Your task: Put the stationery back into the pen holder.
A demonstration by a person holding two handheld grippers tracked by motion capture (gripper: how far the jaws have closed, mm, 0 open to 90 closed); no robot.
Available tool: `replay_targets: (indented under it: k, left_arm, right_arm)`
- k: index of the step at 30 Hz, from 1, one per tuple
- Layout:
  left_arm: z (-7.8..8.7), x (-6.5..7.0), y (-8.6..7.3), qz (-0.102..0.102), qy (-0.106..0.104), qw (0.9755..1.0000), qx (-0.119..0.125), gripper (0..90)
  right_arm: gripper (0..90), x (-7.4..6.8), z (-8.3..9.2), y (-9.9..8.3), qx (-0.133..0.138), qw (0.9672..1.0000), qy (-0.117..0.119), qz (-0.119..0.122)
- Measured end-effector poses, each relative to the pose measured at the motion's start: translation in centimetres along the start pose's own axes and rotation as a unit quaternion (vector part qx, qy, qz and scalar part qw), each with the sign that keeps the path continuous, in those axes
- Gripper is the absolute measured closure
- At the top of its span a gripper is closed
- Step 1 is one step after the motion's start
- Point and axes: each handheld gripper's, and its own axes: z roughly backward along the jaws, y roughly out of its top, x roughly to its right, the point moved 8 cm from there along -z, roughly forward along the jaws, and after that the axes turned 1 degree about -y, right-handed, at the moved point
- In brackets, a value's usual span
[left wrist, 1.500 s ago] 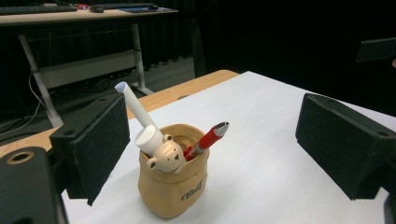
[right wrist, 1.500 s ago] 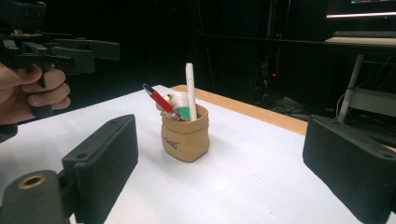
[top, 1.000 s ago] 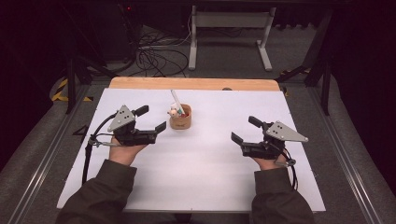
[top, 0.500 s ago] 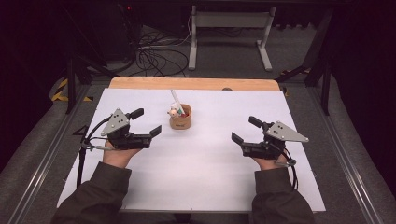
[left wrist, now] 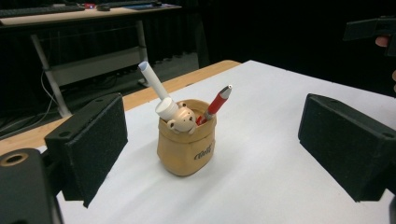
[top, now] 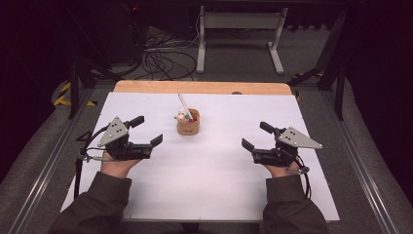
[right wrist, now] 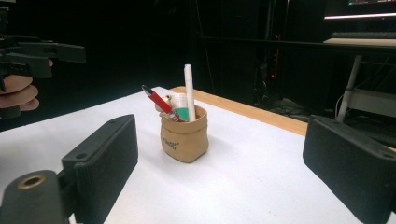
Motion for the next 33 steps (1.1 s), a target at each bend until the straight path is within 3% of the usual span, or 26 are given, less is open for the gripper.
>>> replay_targets:
  k: [33]
  left_arm:
    - [2.7, -0.2, -1.1, 0.017, 0.002, 0.9998, 0.007, 8.3]
  right_arm:
    - [9.4, 0.3, 0.3, 0.2, 0.009, 0.9999, -0.004, -0.003]
